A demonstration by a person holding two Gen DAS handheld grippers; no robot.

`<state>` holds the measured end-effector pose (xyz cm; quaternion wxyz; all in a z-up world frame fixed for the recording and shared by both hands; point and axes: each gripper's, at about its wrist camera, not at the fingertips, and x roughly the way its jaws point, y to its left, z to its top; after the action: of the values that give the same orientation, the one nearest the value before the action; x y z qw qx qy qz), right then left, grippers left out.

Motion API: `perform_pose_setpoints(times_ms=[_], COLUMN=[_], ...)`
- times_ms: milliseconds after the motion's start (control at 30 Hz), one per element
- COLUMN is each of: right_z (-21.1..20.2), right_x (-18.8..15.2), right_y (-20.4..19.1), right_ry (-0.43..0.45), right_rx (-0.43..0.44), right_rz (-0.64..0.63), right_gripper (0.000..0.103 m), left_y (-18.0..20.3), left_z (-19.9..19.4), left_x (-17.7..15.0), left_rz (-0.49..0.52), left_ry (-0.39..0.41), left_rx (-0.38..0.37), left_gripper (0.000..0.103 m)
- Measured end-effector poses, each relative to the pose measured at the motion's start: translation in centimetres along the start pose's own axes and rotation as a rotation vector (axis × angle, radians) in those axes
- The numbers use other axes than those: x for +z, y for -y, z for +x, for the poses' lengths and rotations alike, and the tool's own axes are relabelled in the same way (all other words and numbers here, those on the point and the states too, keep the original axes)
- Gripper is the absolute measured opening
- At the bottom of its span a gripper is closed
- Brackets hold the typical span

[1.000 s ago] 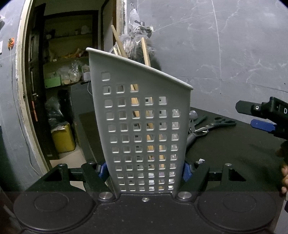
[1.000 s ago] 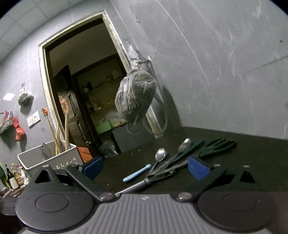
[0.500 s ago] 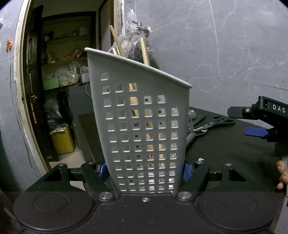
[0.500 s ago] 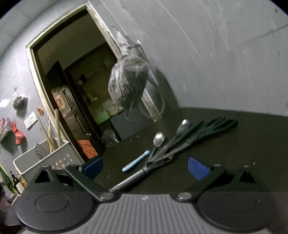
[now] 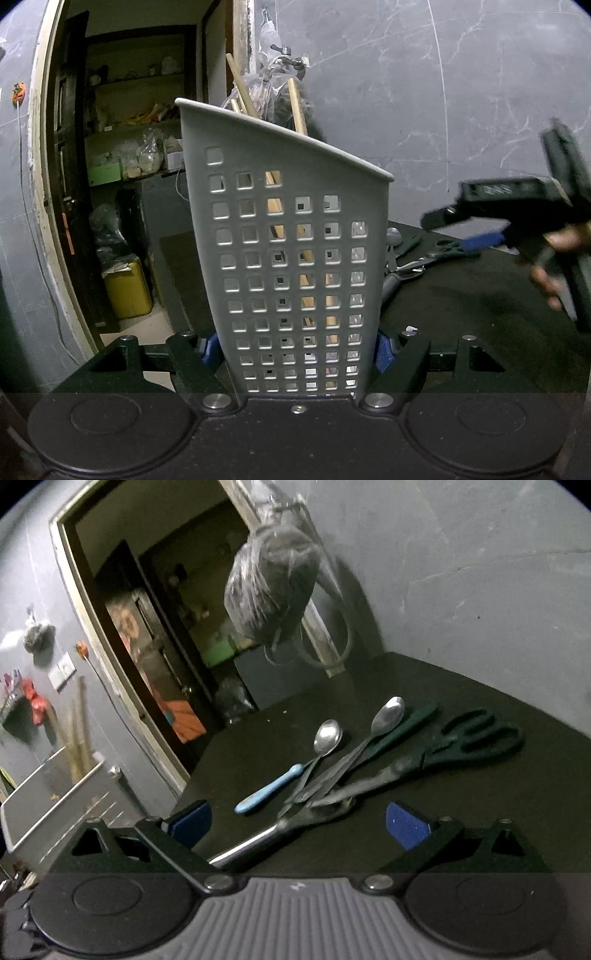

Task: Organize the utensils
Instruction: 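Move the open right tool back down to the utensil pile, then grasp a silver spoon by its handle with the right tool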

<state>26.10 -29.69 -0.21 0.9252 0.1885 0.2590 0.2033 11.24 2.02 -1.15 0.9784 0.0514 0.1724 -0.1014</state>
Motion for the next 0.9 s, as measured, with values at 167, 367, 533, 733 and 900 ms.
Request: perform_pose_setpoints(times_ms=[167,367,533,733,900], right_z=[3.3,7.9,10.2,12.6,13.7], right_x=[4.1,6.9,8.2,8.5,8.3], right_y=[1.4,3.0,3.5,2.7,2.3], right_ry=[-0.035,-0.058,-0.051,-0.072,-0.09], right_rx=[-0.044,-0.139,-0.162,-0.174,-0.247], right_rz=[-0.078,-0.112,-0.09,-0.106,-0.124], right_gripper=[0.103,0.103,0.103,0.103,0.093], left_y=[-0.3,-0.4,-0.4,-0.5,-0.5], left_z=[-0.1,-0.1,-0.1,-0.2,-0.2], left_x=[-0.1,-0.2,-0.2,-0.1,-0.1], left_rz=[0.0,0.003,0.002,0.003,0.004], left_ry=[0.001,0.002,0.002,0.002,0.002], left_rx=[-0.009,-0.012,-0.013,-0.02,-0.019], left_gripper=[0.076,0.076,0.076,0.076,0.076])
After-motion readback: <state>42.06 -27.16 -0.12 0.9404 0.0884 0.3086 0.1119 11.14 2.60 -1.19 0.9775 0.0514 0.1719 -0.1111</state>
